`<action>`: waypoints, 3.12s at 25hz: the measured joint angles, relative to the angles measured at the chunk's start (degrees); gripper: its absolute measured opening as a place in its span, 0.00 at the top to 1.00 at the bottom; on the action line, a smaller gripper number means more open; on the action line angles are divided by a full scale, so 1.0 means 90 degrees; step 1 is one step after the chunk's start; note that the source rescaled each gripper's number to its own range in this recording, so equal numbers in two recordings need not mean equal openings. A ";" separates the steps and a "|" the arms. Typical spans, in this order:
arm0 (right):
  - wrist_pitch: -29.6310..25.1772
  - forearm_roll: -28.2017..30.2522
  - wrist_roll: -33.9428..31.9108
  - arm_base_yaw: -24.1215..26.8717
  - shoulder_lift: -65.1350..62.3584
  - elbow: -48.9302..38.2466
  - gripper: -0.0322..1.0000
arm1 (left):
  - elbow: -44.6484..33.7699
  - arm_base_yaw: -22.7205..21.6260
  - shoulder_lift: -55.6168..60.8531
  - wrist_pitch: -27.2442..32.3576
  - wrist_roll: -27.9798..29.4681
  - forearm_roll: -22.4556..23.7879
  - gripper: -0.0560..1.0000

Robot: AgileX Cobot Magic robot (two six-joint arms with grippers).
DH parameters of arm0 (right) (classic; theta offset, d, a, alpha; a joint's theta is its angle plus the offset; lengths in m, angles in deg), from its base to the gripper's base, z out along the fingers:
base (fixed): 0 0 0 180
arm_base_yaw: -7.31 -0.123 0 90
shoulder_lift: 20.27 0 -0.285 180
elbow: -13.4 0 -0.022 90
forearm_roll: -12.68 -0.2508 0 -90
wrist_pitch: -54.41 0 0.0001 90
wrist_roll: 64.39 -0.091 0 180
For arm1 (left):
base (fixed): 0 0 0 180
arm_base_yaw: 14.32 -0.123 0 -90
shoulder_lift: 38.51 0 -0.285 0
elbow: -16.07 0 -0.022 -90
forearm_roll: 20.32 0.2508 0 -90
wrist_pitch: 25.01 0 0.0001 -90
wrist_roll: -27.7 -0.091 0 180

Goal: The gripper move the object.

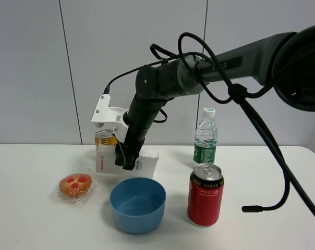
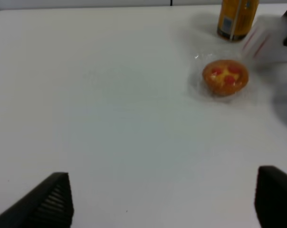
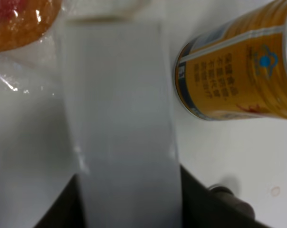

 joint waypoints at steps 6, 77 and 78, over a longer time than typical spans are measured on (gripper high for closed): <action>0.0037 -0.0137 -0.0233 0.0000 0.0160 0.0007 0.72 | 0.0000 0.0000 0.0000 0.0000 0.0000 0.0000 0.00; -0.1306 0.1838 -0.8802 0.3286 -1.1973 -0.8662 0.02 | 0.0000 0.0000 0.0000 0.0000 0.0000 0.0000 0.00; -0.1300 0.1699 -0.8657 0.3441 -1.2196 -0.8822 0.02 | 0.0000 0.0000 0.0000 0.0000 0.0000 0.0000 0.00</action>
